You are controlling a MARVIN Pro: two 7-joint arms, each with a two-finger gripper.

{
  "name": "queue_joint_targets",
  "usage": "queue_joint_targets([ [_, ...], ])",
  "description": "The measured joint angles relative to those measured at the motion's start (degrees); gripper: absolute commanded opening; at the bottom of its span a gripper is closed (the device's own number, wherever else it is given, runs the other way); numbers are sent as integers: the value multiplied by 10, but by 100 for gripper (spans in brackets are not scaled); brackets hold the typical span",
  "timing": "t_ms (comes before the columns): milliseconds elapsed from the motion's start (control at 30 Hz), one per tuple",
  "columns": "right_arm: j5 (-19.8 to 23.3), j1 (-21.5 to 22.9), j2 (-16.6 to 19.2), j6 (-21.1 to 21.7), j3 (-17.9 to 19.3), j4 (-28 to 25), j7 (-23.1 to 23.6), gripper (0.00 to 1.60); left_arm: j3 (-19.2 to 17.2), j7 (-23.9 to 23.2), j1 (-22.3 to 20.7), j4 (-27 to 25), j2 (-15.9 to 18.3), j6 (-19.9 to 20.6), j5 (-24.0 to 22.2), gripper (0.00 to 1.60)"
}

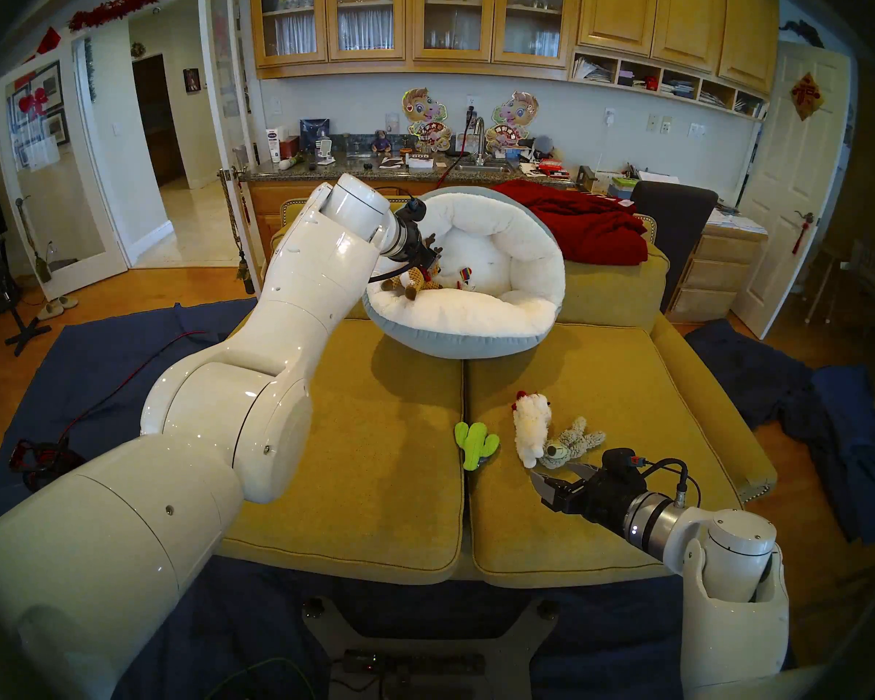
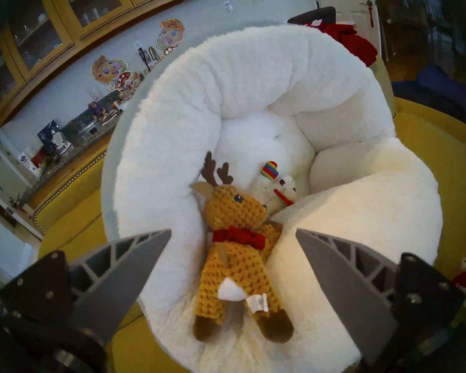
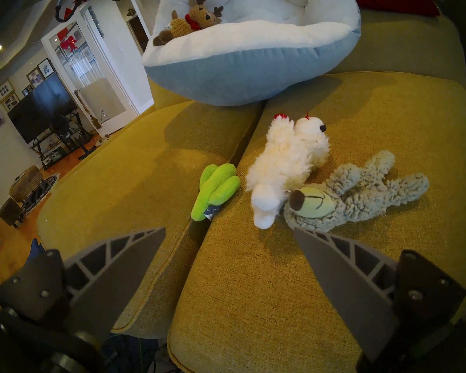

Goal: Put toys into dog bed

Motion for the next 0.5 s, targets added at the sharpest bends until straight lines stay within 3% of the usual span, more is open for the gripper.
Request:
queue_joint_targets([
  [367, 1, 8, 3, -4, -1, -16, 3, 160, -14, 0, -29, 23, -6, -6, -6, 160],
  [500, 1, 10, 5, -6, -1, -30, 5, 160, -22, -8, -45, 53, -6, -13, -13, 160],
])
